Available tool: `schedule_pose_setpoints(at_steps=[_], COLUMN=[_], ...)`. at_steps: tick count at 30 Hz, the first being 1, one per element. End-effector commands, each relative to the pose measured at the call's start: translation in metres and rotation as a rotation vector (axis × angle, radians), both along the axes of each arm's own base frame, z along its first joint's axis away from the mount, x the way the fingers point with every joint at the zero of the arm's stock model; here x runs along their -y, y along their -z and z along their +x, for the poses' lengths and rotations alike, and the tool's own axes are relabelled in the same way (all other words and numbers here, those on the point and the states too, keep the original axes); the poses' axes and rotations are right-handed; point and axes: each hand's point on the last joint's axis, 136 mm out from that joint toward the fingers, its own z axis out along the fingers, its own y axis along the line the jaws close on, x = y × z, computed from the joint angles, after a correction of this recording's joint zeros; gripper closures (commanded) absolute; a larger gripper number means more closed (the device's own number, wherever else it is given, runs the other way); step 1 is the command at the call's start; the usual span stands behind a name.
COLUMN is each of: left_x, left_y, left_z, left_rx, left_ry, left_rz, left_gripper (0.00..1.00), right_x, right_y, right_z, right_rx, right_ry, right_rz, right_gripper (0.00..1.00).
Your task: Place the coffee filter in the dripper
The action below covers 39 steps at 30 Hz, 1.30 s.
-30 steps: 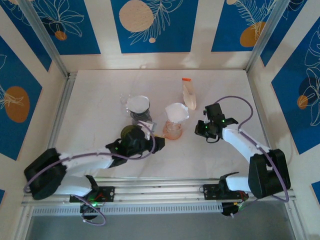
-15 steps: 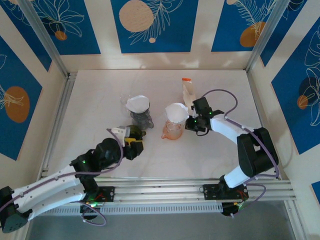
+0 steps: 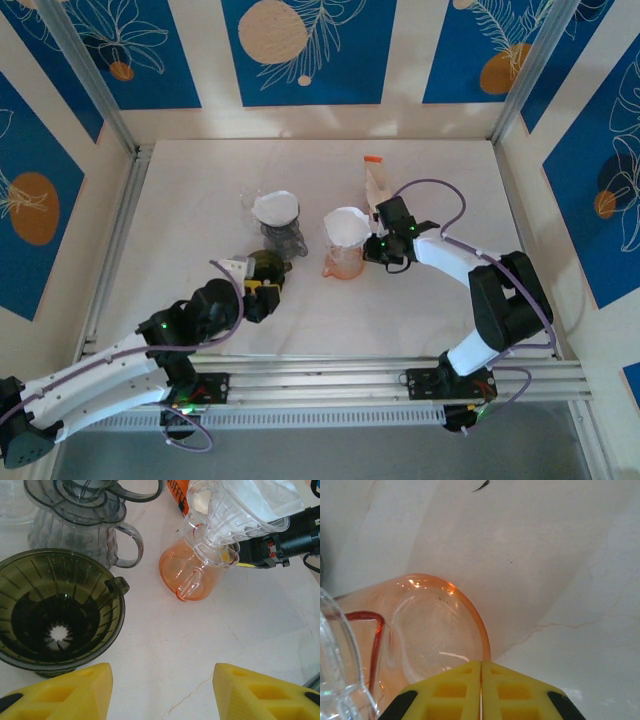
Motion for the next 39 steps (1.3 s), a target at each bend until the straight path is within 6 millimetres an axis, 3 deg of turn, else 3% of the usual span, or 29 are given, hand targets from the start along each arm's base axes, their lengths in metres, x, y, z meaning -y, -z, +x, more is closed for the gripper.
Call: schedule_pose_setpoints(at_steps=[1, 8, 13, 18, 23, 28, 32, 39], left_x=[-0.007, -0.021, -0.041, -0.072, -0.095, -0.103, -0.098, -0.095], left_y=[0.000, -0.006, -0.015, -0.012, -0.023, -0.032, -0.039, -0.016], left_z=[0.000, 0.002, 0.007, 0.023, 0.070, 0.138, 0.190, 0.258], left_rx=[0.006, 0.023, 0.027, -0.064, -0.154, -0.159, -0.122, -0.144], left_ry=[-0.022, -0.073, -0.159, -0.278, -0.385, -0.424, -0.411, -0.416], left_rz=[0.027, 0.040, 0.095, 0.140, -0.072, -0.205, -0.223, -0.101], left_gripper=[0.43, 0.39, 0.31, 0.28, 0.30, 0.33, 0.34, 0.40], right_x=[-0.002, 0.019, 0.033, 0.034, 0.031, 0.029, 0.028, 0.030], right_y=[-0.001, -0.002, -0.020, -0.042, -0.056, -0.061, -0.064, -0.064], right_z=[0.004, -0.006, -0.018, -0.029, -0.033, -0.034, -0.035, -0.036], right_rx=[-0.002, -0.001, 0.042, 0.097, 0.135, 0.145, 0.150, 0.149], right_ry=[0.020, 0.088, 0.122, 0.113, 0.098, 0.084, 0.075, 0.076], right_rz=[0.010, -0.013, -0.007, 0.032, 0.042, 0.053, 0.057, 0.057], right_gripper=[0.90, 0.76, 0.63, 0.55, 0.54, 0.54, 0.54, 0.54])
